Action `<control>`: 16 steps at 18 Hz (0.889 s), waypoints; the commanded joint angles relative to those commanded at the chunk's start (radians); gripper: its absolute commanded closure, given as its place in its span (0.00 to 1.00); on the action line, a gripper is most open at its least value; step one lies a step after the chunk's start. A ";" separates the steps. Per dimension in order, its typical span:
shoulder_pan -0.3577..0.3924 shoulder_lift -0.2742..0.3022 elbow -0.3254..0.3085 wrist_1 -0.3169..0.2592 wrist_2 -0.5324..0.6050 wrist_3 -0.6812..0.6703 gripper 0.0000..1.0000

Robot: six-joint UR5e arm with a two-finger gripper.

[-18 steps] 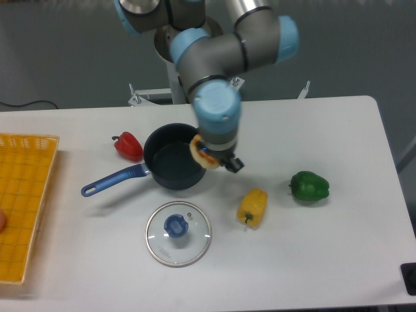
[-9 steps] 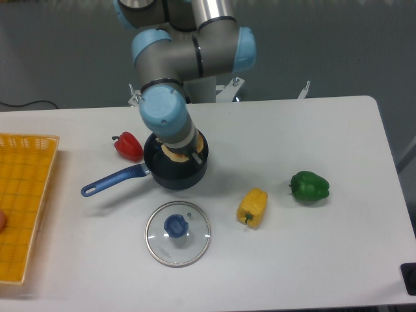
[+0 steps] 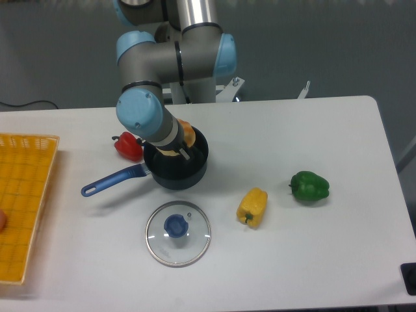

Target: Place the donuts in the pot

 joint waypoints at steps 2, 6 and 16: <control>-0.002 -0.002 0.003 -0.002 0.002 0.000 0.50; -0.002 -0.011 0.015 -0.002 0.002 0.003 0.43; 0.077 -0.003 0.114 0.061 -0.061 0.011 0.00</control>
